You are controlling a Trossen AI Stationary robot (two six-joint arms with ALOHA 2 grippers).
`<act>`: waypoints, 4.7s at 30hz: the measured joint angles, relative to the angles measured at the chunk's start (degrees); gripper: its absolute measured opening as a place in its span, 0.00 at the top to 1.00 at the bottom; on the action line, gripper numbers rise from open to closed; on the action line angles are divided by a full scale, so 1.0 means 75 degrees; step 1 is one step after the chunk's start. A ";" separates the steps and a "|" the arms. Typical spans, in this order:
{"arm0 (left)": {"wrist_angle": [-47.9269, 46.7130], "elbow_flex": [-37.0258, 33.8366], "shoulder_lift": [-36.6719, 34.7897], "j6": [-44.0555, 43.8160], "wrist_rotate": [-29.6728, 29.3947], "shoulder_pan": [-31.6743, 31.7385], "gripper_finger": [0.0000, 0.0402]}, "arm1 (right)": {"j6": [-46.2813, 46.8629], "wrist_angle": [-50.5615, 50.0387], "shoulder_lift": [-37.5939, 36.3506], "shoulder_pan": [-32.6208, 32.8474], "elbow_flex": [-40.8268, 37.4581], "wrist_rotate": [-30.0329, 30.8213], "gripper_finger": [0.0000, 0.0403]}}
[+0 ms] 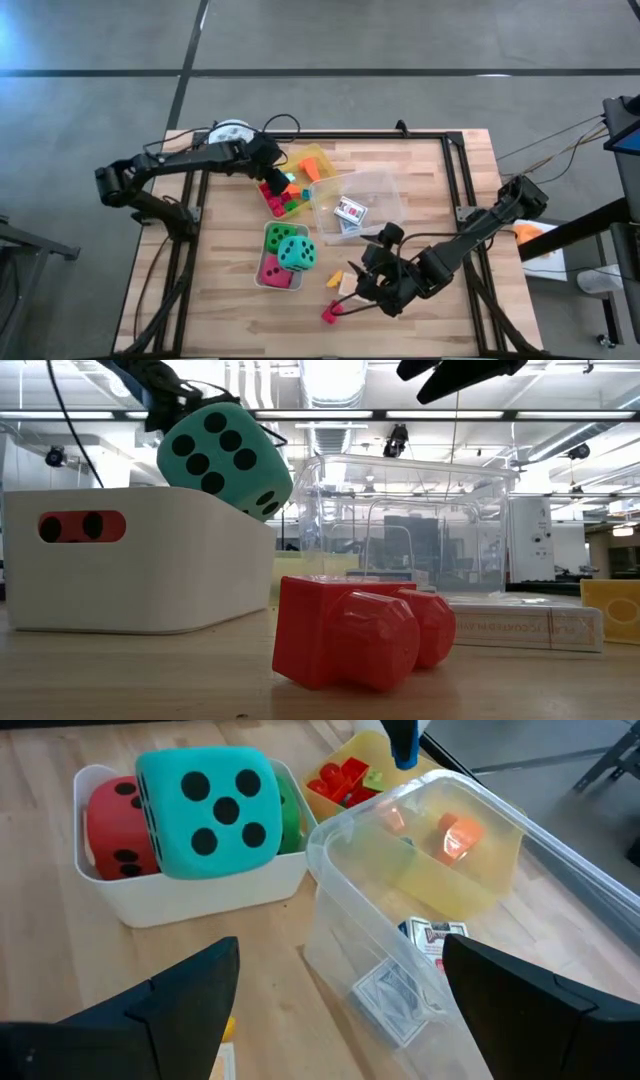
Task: Pick & Place Toys
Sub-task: Put the dark blue game piece into the yellow bin, then put the yellow game card pack into the transparent bin
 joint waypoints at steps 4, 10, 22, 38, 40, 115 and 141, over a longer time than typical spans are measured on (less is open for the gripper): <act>-0.0299 0.0386 0.0479 0.0374 0.0000 0.0000 0.72 | -0.0001 0.0009 0.0000 0.0000 -0.0016 -0.0006 0.15; -0.0317 0.0421 0.1175 0.0709 0.0001 0.0000 0.72 | -0.0001 0.0011 -0.0001 0.0000 -0.0027 -0.0011 0.15; 0.0302 0.0407 0.1627 0.0628 0.0026 0.0009 0.72 | 0.0020 0.0003 0.0000 0.0000 -0.0185 -0.0088 0.15; -0.0105 0.0363 0.1627 0.0368 0.0378 -0.0003 0.72 | 0.0025 0.0006 0.0000 0.0000 -0.0203 -0.0090 0.15; -0.0116 0.0363 0.1627 0.0368 0.0382 -0.0003 0.72 | 0.0028 0.0006 0.0000 0.0000 -0.0203 -0.0090 0.15; -0.2756 0.1371 -0.1147 -0.2089 -0.0796 -0.4163 0.22 | -0.0333 -0.0241 0.0933 0.0246 -0.0287 -0.3466 0.15; -0.2763 0.1371 -0.1239 -0.2898 -0.1093 -0.6244 0.22 | 0.0605 0.0832 0.2308 0.0252 -0.0303 -0.3646 0.15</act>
